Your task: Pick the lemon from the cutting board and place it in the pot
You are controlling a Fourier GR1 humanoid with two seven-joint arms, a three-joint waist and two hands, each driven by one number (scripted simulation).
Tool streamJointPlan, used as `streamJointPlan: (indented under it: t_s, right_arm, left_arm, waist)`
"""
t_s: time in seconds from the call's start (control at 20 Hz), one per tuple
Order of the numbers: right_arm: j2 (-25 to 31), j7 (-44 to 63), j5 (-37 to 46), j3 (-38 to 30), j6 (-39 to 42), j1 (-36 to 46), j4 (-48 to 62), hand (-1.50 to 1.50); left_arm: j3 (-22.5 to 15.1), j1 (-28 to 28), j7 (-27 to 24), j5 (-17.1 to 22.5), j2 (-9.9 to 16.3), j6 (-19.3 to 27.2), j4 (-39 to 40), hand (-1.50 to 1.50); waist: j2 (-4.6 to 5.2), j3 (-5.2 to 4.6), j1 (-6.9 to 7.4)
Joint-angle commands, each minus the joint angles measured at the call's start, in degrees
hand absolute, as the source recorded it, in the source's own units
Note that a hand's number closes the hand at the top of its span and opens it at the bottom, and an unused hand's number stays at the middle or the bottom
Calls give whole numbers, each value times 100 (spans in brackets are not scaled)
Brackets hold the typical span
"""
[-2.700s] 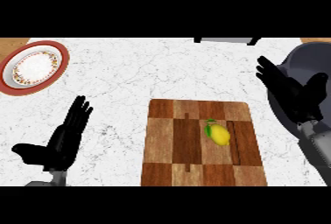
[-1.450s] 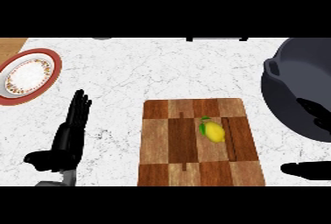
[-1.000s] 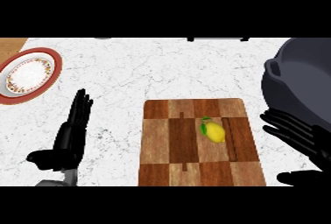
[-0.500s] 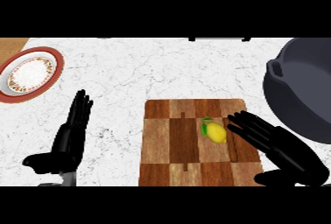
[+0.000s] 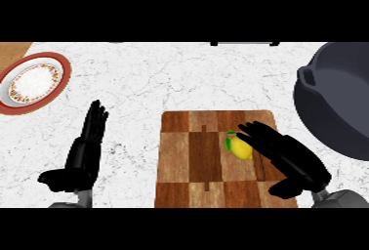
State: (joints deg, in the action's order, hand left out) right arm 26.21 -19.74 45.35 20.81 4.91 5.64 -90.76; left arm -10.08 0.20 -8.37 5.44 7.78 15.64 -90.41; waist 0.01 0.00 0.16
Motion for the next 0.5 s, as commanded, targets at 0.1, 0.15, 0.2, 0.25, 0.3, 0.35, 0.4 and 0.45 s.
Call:
streamJointPlan:
  t_s: [0.1,0.15,0.2,0.25,0.3,0.35,0.4,0.45]
  right_arm:
    - [-580,-246,643,-28,-281,49,615,-150]
    - [-586,-390,739,-77,-397,-64,698,-150]
    - [-627,-311,671,-228,-121,96,594,-150]
    - [-546,-383,763,-200,-249,-85,633,-150]
    - [-728,-426,762,-343,-130,244,838,-150]
    - [-841,-525,875,-299,-401,412,1320,-150]
    - [-774,-602,902,-316,-415,89,1043,-150]
    - [-793,-417,923,-286,-201,91,859,-150]
  left_arm:
    - [322,-6,232,51,106,-315,-206,0]
    - [227,-102,142,-70,-138,-169,-29,0]
    - [421,-222,-170,-32,-82,-384,479,0]
    - [341,-56,477,-8,77,-358,-368,0]
    - [312,-297,402,-144,-136,-253,-55,0]
    - [251,-338,-100,-263,-290,-176,451,0]
    - [223,-202,573,-289,-186,-101,-280,0]
    - [-22,284,180,-391,-328,-103,-380,0]
  waist:
    - [-3,0,-3]
    - [-2,0,-11]
    - [-1,-1,-15]
    - [-5,0,-7]
    - [-2,0,-8]
    - [4,0,-4]
    - [-3,1,-6]
    - [-6,0,0]
